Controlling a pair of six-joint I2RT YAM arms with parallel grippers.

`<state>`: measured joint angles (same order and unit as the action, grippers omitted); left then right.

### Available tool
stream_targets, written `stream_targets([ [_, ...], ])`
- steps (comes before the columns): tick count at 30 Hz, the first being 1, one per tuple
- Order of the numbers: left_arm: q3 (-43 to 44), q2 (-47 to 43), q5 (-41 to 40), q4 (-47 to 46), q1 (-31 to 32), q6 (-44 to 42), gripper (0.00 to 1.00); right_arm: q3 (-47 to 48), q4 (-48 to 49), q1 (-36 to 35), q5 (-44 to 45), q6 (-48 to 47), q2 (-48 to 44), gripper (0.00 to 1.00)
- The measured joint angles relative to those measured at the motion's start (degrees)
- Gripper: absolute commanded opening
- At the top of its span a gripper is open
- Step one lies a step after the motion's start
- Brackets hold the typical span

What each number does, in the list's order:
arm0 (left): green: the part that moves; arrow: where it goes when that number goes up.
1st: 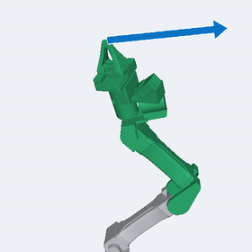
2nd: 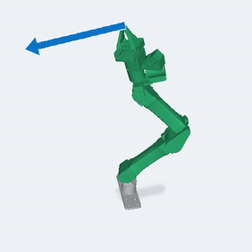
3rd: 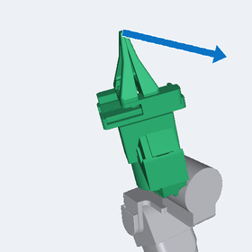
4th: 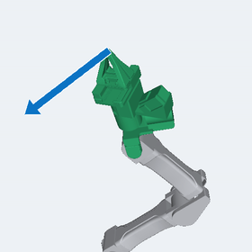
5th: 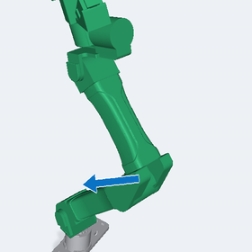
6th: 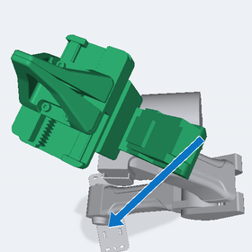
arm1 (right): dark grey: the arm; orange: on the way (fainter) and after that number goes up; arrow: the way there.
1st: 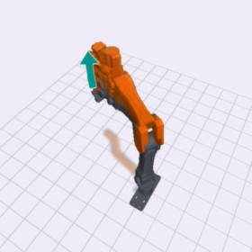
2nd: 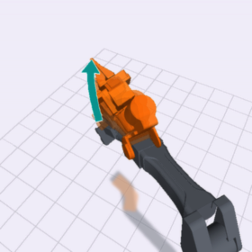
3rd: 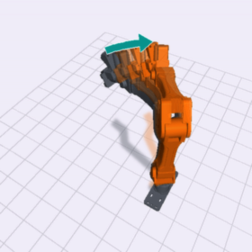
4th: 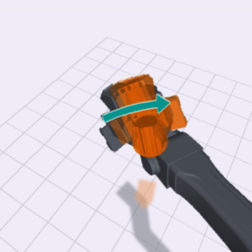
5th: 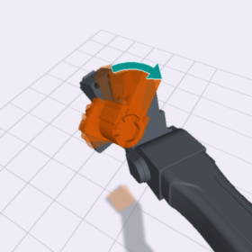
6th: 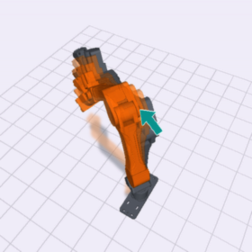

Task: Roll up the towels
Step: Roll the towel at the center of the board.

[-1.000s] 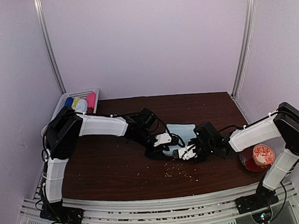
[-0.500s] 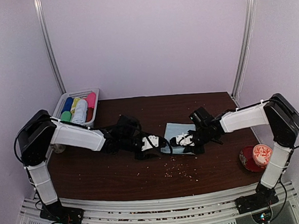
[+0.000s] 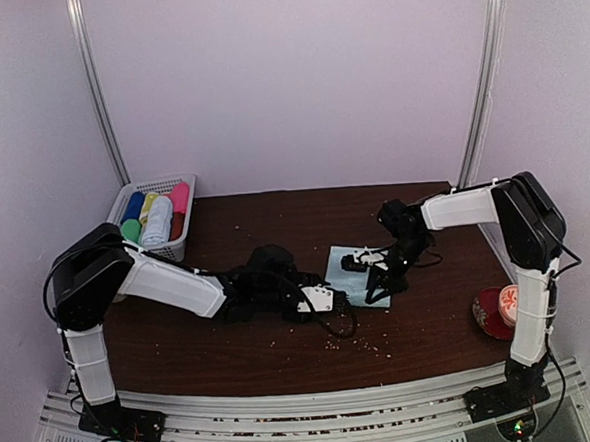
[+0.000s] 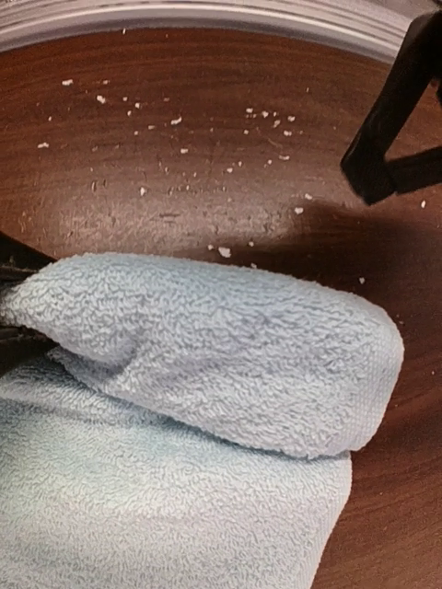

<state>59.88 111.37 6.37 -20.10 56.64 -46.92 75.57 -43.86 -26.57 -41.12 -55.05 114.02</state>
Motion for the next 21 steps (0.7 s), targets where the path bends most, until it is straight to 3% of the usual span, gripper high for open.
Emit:
stream_targets([
  [8,2.49,4.81,-2.99,0.24,1.51,-3.54,0.51,9.01,-14.99,3.28,-8.96,-4.59,8.87,0.00],
  [15,9.86,8.24,-1.95,5.86,1.66,-3.78,0.35,10.45,-20.20,4.81,-11.19,-5.75,11.21,0.02],
  [21,11.28,8.85,-1.31,7.13,1.29,-3.30,0.55,13.57,-24.28,5.42,-11.89,-6.27,13.94,0.02],
])
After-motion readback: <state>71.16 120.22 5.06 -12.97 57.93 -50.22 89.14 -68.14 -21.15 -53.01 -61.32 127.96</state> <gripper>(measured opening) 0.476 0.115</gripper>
